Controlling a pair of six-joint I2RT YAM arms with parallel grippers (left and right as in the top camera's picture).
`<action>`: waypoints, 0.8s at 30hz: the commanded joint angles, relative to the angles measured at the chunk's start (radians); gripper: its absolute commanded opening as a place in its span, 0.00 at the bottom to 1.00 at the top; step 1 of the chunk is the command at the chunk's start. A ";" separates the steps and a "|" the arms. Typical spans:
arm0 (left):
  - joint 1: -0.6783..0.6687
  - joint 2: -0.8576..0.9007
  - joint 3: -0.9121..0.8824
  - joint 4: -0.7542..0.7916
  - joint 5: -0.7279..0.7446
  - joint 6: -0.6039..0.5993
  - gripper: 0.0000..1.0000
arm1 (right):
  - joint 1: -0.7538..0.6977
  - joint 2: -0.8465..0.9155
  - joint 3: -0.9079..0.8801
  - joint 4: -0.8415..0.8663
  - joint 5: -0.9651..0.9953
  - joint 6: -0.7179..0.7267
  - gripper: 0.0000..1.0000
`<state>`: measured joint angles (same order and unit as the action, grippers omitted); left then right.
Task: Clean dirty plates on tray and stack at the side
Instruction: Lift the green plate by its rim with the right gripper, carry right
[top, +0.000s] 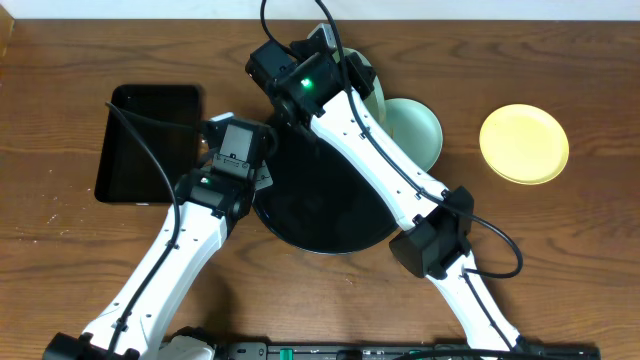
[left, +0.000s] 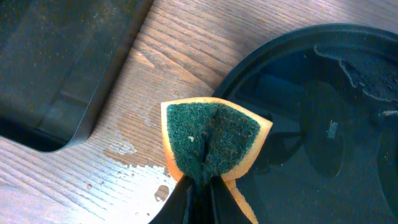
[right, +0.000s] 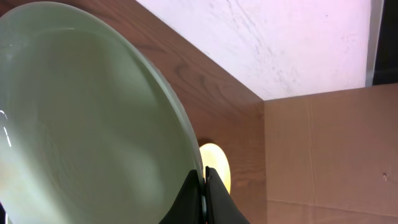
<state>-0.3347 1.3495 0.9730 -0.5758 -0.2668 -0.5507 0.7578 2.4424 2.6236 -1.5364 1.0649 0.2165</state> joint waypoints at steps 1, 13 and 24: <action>0.005 0.003 -0.003 0.000 -0.002 -0.009 0.08 | 0.021 -0.013 0.027 -0.001 0.037 0.041 0.01; 0.005 0.003 -0.003 -0.010 -0.002 -0.009 0.08 | -0.059 -0.013 0.027 0.006 -0.342 0.107 0.01; 0.005 0.003 -0.003 -0.019 -0.002 -0.009 0.08 | -0.415 -0.013 0.027 -0.005 -1.151 0.032 0.01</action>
<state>-0.3347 1.3495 0.9730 -0.5941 -0.2668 -0.5507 0.4633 2.4424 2.6240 -1.5303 0.3031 0.3035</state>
